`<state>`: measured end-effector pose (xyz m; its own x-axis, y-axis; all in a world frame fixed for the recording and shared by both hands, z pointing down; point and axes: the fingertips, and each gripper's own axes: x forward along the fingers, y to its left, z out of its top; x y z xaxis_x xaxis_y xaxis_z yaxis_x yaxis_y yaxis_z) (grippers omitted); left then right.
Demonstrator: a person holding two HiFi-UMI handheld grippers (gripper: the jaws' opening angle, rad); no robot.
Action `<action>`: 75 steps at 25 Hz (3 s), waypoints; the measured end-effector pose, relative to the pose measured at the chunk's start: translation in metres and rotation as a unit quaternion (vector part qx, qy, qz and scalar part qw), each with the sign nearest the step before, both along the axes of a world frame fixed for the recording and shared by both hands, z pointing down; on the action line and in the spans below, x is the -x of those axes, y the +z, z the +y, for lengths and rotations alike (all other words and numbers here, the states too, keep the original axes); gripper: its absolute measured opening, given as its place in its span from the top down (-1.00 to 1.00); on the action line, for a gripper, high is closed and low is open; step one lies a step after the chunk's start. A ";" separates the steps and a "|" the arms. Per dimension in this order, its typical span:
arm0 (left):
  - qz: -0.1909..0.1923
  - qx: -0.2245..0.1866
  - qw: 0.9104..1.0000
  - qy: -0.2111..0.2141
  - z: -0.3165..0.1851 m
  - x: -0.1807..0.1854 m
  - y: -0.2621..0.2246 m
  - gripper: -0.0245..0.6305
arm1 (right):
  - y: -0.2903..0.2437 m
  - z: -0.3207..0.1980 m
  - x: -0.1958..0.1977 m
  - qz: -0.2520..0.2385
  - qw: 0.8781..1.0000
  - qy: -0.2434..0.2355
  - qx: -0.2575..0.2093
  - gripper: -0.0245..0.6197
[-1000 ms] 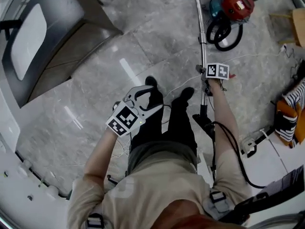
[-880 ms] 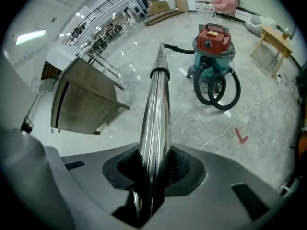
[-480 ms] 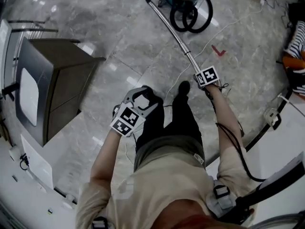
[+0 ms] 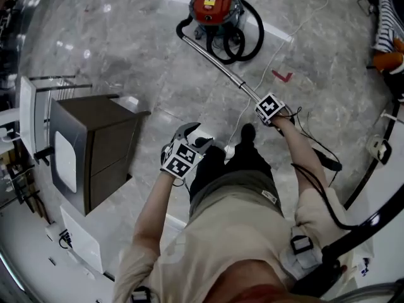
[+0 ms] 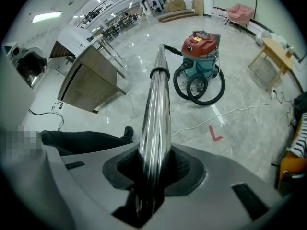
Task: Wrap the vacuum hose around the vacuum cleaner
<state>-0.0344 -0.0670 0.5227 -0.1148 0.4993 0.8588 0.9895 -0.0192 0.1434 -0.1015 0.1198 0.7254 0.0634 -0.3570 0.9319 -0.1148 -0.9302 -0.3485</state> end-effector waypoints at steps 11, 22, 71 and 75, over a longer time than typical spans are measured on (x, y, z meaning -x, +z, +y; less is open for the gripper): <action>0.130 -0.087 0.948 0.277 0.133 -0.058 0.079 0.11 | 0.016 -0.003 0.005 -0.047 0.996 -0.060 0.037 0.58; 0.137 -0.156 0.706 0.677 0.170 -0.075 0.243 -0.13 | -0.009 -0.035 -0.052 -0.049 0.998 -0.047 -0.006 0.58; 0.115 -0.068 0.889 0.439 0.321 -0.017 0.633 0.27 | 0.420 0.179 0.030 -0.144 0.962 -0.177 0.150 0.54; 0.078 -0.080 0.925 0.362 0.313 -0.038 0.625 -0.14 | 0.431 0.172 0.032 -0.175 0.958 -0.178 0.140 0.54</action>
<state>0.0040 0.2460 1.1475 -0.2371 0.2049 0.9496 0.7597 0.6483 0.0498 -0.1339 0.2921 1.1567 -0.3490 -0.0315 0.9366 -0.3640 -0.9164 -0.1665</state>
